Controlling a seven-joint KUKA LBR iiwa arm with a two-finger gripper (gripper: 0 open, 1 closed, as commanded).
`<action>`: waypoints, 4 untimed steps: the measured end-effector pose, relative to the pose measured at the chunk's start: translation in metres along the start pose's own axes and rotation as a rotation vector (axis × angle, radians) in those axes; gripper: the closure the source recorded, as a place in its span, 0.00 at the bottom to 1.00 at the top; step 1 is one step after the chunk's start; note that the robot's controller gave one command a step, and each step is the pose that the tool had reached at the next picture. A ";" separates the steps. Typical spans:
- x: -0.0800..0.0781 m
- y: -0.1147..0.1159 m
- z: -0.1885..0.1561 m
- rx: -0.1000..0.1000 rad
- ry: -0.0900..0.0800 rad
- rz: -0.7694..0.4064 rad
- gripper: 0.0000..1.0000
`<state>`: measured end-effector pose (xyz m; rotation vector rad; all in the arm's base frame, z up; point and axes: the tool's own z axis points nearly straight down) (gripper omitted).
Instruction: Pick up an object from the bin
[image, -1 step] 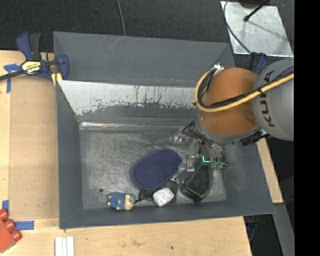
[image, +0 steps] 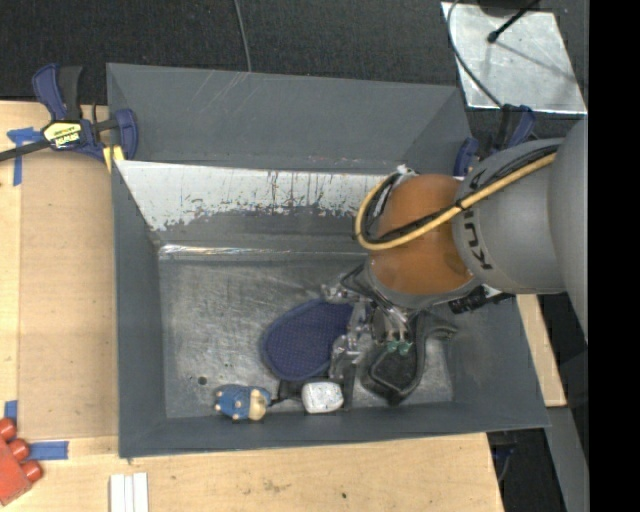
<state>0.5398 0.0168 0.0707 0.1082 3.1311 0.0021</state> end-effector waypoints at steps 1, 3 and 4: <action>-0.021 -0.004 -0.045 0.001 0.000 -0.006 0.00; -0.015 0.004 -0.006 0.001 -0.008 -0.167 1.00; -0.028 0.000 -0.138 0.001 -0.004 -0.208 1.00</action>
Offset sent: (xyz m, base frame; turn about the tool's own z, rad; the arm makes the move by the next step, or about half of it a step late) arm 0.0178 -0.0055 0.0421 -0.0060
